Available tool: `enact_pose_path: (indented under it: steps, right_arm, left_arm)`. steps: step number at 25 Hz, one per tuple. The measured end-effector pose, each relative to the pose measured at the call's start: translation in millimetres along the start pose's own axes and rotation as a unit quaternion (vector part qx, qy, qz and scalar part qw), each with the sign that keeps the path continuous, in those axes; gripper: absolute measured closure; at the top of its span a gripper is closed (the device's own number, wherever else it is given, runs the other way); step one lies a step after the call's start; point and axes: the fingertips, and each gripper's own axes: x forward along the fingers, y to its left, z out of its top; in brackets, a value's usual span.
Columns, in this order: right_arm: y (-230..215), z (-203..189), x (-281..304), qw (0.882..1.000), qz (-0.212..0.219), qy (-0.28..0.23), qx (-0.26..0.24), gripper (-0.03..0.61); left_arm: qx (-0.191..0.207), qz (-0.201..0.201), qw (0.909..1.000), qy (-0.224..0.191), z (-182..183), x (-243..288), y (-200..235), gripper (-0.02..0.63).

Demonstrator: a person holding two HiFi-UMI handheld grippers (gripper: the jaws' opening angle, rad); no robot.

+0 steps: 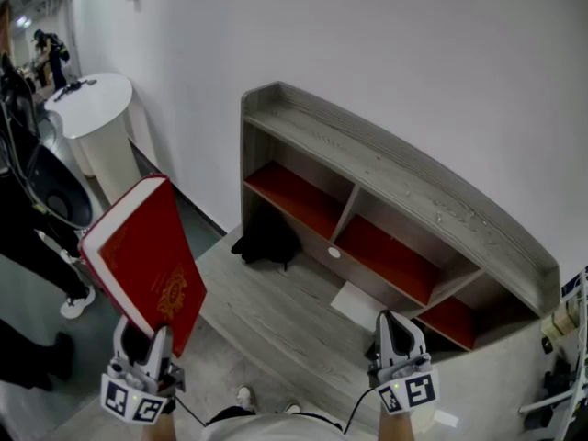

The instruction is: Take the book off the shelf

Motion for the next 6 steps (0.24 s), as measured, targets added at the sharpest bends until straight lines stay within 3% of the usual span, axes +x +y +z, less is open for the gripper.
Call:
enact_pose_path:
  steps: [6]
  right_arm:
    - [5.3, 0.9, 1.8, 1.0, -0.001, 0.001, -0.004, 0.557]
  left_arm:
    - [-0.007, -0.004, 1.0, 0.0, 0.1, -1.5, 3.7, 0.353]
